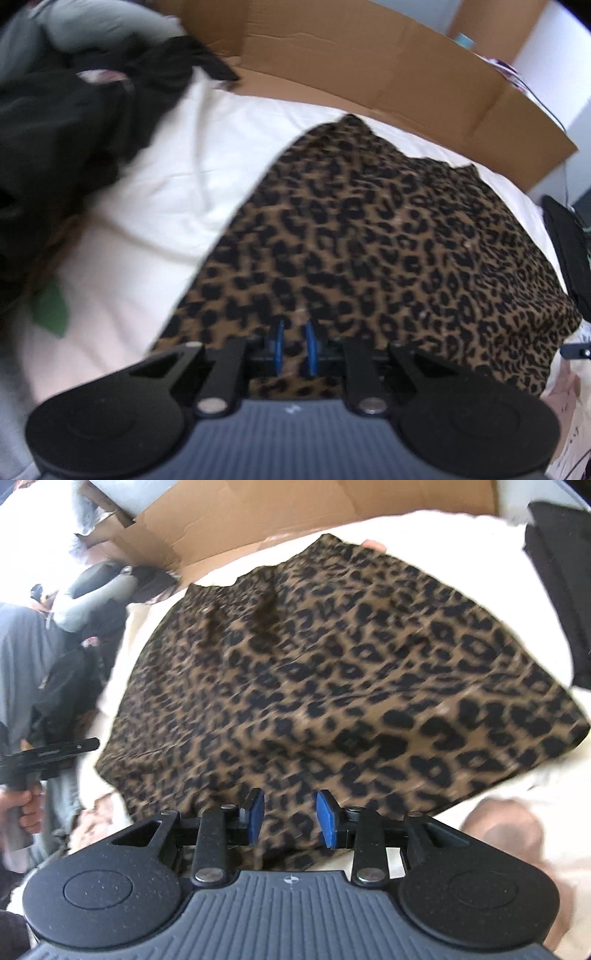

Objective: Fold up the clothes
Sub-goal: 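Open both tools and smooth the skirt flat on the sheet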

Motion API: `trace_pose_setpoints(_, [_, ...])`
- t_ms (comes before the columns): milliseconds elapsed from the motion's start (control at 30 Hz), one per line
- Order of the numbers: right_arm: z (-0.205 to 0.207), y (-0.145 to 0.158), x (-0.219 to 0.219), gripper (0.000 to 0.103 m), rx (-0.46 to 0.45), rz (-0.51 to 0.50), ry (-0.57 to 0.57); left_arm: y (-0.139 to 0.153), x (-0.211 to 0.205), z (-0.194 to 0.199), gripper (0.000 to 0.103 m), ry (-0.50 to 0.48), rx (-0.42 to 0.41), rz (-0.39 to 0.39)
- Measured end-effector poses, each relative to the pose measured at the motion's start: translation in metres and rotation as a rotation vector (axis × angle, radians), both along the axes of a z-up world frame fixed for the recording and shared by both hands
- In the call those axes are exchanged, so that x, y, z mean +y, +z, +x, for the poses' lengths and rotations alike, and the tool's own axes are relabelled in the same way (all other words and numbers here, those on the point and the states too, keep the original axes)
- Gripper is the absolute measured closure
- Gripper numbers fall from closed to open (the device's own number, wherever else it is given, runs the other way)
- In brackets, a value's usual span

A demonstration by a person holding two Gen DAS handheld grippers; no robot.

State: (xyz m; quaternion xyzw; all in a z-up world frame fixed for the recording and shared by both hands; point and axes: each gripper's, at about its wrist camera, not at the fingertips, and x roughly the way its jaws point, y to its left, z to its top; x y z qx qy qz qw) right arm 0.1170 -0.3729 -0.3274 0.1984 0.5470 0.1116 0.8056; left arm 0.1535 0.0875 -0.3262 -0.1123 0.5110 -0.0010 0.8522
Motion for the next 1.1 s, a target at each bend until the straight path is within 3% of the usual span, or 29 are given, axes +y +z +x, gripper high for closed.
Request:
trace_pose_setpoints(67, [0.001,-0.001,0.003,0.069,0.003,-0.037,0.029,-0.001,-0.01,0.004,0.089,-0.009,-0.001,-0.024])
trace_pose_setpoints(233, [-0.005,-0.007,0.018,0.069,0.02,-0.016,0.065,-0.008,-0.033,-0.003,0.089,-0.053,0.002,-0.051])
trace_pose_setpoints(400, [-0.008,-0.011,0.039,0.058,0.007,-0.071,0.168,-0.016,-0.05,-0.016,0.089,-0.097,0.027,-0.065])
trace_pose_setpoints(600, [-0.011,-0.018,0.053,0.058,-0.007,-0.127,0.204,-0.031,-0.068,-0.032,0.08,-0.136,0.07,-0.098])
trace_pose_setpoints(633, [-0.01,-0.021,0.055,0.072,-0.004,-0.134,0.21,-0.033,-0.072,-0.034,0.079,-0.148,0.075,-0.096])
trace_pose_setpoints(667, [-0.01,-0.023,0.057,0.097,0.006,-0.142,0.219,-0.035,-0.075,-0.036,0.078,-0.159,0.08,-0.094])
trace_pose_setpoints(700, [-0.009,-0.025,0.058,0.101,0.014,-0.151,0.231,-0.037,-0.079,-0.037,0.078,-0.171,0.085,-0.091])
trace_pose_setpoints(1100, [-0.022,-0.017,0.073,0.103,0.033,-0.197,0.315,-0.048,-0.094,-0.045,0.078,-0.244,0.12,-0.073])
